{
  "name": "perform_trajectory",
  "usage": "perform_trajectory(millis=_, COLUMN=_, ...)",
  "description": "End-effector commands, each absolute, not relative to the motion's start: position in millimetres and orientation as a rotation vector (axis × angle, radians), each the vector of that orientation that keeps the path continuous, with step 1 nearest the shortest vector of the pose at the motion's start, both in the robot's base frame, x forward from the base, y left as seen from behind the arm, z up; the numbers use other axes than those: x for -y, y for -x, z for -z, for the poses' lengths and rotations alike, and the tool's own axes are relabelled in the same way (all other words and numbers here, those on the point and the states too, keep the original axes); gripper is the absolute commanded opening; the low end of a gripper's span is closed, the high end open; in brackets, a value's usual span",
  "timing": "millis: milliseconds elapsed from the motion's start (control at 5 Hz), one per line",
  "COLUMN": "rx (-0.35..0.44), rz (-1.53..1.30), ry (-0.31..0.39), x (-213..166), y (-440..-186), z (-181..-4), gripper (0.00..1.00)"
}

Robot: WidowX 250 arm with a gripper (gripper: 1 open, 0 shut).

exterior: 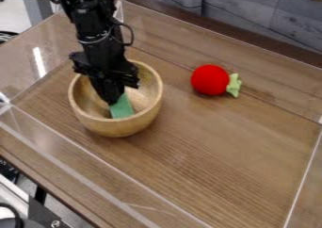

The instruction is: Remove the green stick from the brown bowl and put it on the table

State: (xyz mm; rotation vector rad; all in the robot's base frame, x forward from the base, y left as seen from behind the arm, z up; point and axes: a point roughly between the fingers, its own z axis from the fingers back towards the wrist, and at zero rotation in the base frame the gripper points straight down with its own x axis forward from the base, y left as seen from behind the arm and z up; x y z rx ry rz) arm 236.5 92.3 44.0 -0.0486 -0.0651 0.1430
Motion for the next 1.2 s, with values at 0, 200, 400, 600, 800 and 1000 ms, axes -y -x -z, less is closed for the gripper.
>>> perform_trajectory(millis=0, rx=0.134, rz=-0.163, ry=0.053, x=-85, y=-252, z=-72.5, gripper=0.0)
perform_trajectory(millis=200, rx=0.19, rz=-0.183, ry=0.072, x=-73, y=-265, z=-99.4, gripper=0.0)
perform_trajectory(millis=400, rx=0.218, rz=-0.228, ry=0.095, x=-51, y=-273, z=-112.6, gripper=0.0)
perform_trajectory(millis=600, rx=0.221, rz=-0.253, ry=0.097, x=-27, y=-278, z=-110.1, gripper=0.0)
perform_trajectory(millis=800, rx=0.205, rz=-0.245, ry=0.078, x=-17, y=-262, z=-110.9, gripper=0.0)
perform_trajectory(millis=1000, rx=0.193, rz=-0.264, ry=0.062, x=-20, y=-247, z=-117.1, gripper=0.0)
